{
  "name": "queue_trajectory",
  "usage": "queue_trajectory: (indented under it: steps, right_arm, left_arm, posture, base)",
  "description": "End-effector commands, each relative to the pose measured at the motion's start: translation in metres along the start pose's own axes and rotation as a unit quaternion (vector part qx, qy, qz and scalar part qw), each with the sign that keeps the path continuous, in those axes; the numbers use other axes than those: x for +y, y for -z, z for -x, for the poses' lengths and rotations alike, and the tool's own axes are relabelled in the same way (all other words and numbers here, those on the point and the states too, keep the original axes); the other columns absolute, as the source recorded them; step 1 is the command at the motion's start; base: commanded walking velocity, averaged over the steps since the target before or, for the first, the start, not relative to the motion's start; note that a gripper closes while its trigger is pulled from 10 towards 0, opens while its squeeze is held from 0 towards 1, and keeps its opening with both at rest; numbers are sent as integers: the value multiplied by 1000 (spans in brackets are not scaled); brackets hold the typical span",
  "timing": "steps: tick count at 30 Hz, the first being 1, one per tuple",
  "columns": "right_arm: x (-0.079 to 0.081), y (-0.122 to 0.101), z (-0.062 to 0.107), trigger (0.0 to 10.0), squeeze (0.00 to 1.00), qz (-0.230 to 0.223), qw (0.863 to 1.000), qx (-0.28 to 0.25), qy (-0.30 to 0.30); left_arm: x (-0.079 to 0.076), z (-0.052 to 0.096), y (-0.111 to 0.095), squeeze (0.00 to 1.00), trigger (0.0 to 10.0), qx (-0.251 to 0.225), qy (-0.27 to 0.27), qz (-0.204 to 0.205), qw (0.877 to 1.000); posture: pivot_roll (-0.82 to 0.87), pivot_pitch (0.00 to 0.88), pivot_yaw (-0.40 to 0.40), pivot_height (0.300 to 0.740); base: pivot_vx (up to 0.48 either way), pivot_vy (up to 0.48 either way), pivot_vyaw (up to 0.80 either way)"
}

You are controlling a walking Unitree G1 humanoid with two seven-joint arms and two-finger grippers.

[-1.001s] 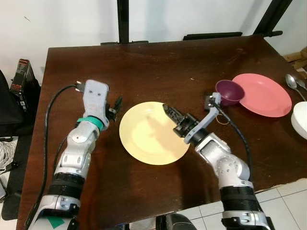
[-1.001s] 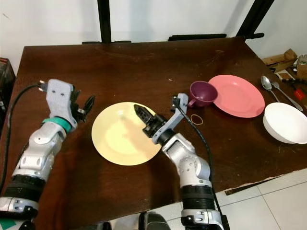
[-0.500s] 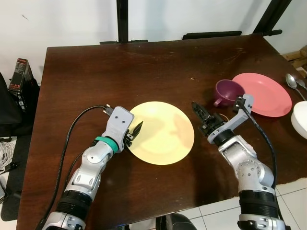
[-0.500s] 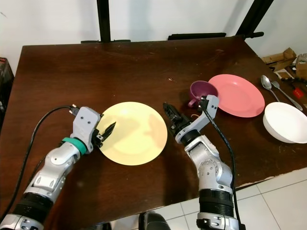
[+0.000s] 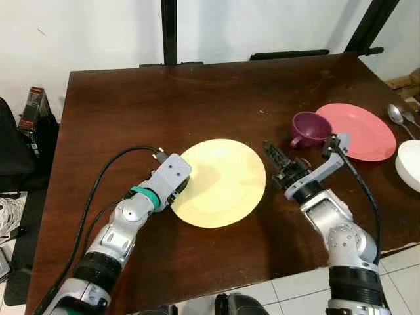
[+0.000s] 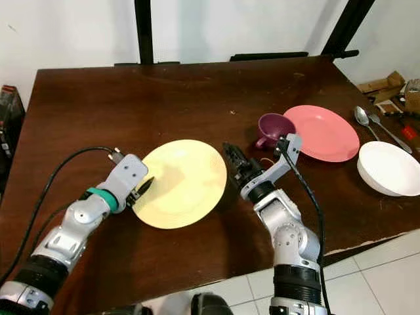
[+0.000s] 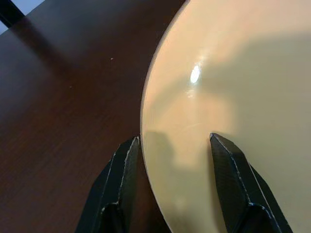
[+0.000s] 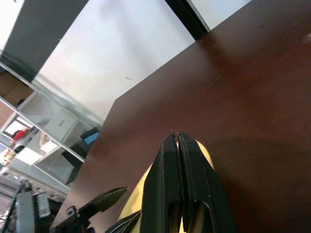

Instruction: Setting the table

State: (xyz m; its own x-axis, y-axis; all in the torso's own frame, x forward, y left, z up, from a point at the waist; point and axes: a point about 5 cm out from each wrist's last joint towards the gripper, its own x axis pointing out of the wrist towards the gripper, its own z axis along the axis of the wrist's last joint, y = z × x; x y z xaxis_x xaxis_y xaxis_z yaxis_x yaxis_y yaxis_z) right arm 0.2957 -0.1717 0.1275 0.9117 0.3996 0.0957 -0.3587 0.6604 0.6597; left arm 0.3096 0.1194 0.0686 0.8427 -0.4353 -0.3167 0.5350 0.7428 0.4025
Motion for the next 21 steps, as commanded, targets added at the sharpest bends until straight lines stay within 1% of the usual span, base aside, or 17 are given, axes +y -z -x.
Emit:
queue_trajectory:
  steps: [1,2,4,6,7,8,10,12,13,14,15,16,17,18,21]
  right_arm:
    - [-1,-6,5,10000,0,-7,1000,-11,-4]
    - [-1,-6,5,10000,0,-7,1000,-11,-4]
    - [-2,-10,9,10000,0,-21,1000,-18,-6]
    - [-2,-10,9,10000,0,-21,1000,-18,-6]
    - [-6,-12,13,10000,0,-33,999,-25,-1]
    - [-6,-12,13,10000,0,-33,999,-25,-1]
    - [-17,-13,23,10000,0,-52,998,-31,23]
    - [-17,-13,23,10000,0,-52,998,-31,23]
    - [-26,-9,31,10000,0,-49,998,-18,40]
    - [-26,-9,31,10000,0,-49,998,-18,40]
    - [-33,-3,39,10000,0,-39,998,3,54]
    - [-33,-3,39,10000,0,-39,998,3,54]
    - [-39,4,48,10000,0,-32,997,22,69]
    - [-44,6,55,10000,0,-32,996,31,78]
    - [-46,6,59,10000,0,-36,995,30,83]
  left_arm:
    - [-29,8,45,0,10000,107,60,22,992]
    - [-29,8,45,0,10000,107,60,22,992]
    - [-37,3,40,0,10000,97,75,32,992]
    - [-37,3,40,0,10000,97,75,32,992]
    - [-42,2,38,0,10000,90,86,46,991]
    - [-42,2,38,0,10000,90,86,46,991]
    - [-50,-1,36,0,10000,79,92,80,989]
    - [-50,-1,36,0,10000,79,92,80,989]
    - [-54,-3,33,0,10000,70,93,104,988]
    - [-54,-3,33,0,10000,70,93,104,988]
    - [-59,-7,29,0,10000,60,96,123,986]
    - [-59,-7,29,0,10000,60,96,123,986]
    - [-63,-11,23,0,10000,52,100,138,984]
    - [-68,-17,16,0,10000,45,107,145,983]
    - [-72,-21,12,0,10000,42,111,147,982]
  posture:
    - [-18,4,4,740]
    - [-18,4,4,740]
    - [-19,4,1,740]
    - [-19,4,1,740]
    - [-23,7,-1,740]
    - [-23,7,-1,740]
    - [-29,10,-6,740]
    - [-29,10,-6,740]
    - [-30,15,-19,740]
    - [-30,15,-19,740]
    - [-32,13,-20,740]
    - [-32,13,-20,740]
    - [-55,16,-27,740]
    - [-60,15,-29,740]
    - [-70,19,-28,740]
  base:
    - [0,0,0]
    - [0,0,0]
    - [0,0,0]
    - [0,0,0]
    - [0,0,0]
    - [0,0,0]
    - [0,0,0]
    - [0,0,0]
    - [0,0,0]
    - [0,0,0]
    - [0,0,0]
    - [0,0,0]
    - [0,0,0]
    - [0,0,0]
    - [0,0,0]
